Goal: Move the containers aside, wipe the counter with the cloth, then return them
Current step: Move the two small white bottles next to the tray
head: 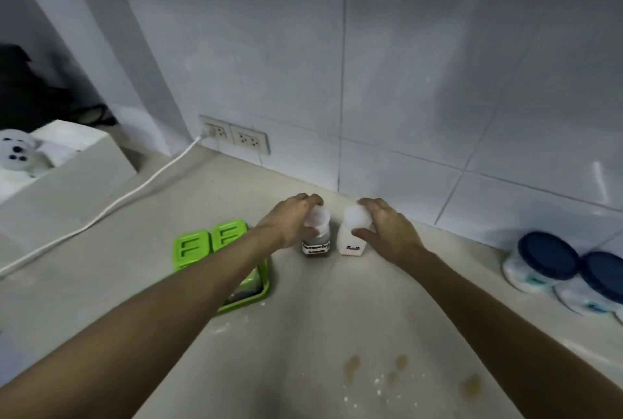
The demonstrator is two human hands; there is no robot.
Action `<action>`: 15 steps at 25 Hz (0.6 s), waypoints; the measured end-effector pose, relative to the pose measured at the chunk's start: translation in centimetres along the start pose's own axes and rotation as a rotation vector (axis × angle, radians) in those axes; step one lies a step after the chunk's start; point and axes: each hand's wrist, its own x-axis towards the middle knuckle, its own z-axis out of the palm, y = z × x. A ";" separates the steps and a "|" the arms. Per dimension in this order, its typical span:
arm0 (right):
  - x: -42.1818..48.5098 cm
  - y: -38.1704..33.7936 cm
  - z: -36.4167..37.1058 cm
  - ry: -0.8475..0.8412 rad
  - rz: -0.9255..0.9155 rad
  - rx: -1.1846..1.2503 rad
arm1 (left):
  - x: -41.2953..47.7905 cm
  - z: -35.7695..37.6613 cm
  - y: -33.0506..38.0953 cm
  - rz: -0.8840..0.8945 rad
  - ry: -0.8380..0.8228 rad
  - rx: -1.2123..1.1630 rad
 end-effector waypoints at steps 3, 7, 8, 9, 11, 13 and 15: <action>2.1 -4.3 2.2 -0.025 -0.072 0.002 | -2.1 -0.6 -3.9 -0.061 0.051 0.007; 4.0 -7.8 4.3 -0.031 -0.112 -0.078 | -3.5 -0.5 -7.1 -0.113 0.105 -0.044; 4.5 -8.4 4.8 -0.039 -0.112 -0.098 | -3.5 -0.3 -7.7 -0.114 0.124 -0.053; 5.1 -8.9 5.4 -0.054 -0.110 -0.110 | -3.5 -0.1 -8.2 -0.108 0.140 -0.053; 5.2 -8.4 5.4 -0.089 -0.096 -0.092 | -3.1 0.3 -7.3 -0.091 0.158 -0.036; 5.5 -8.3 5.8 -0.098 -0.074 -0.058 | -2.6 0.3 -7.7 -0.105 0.189 -0.040; 5.7 -8.3 6.0 -0.100 -0.042 -0.019 | -2.2 -0.2 -8.6 -0.101 0.166 -0.045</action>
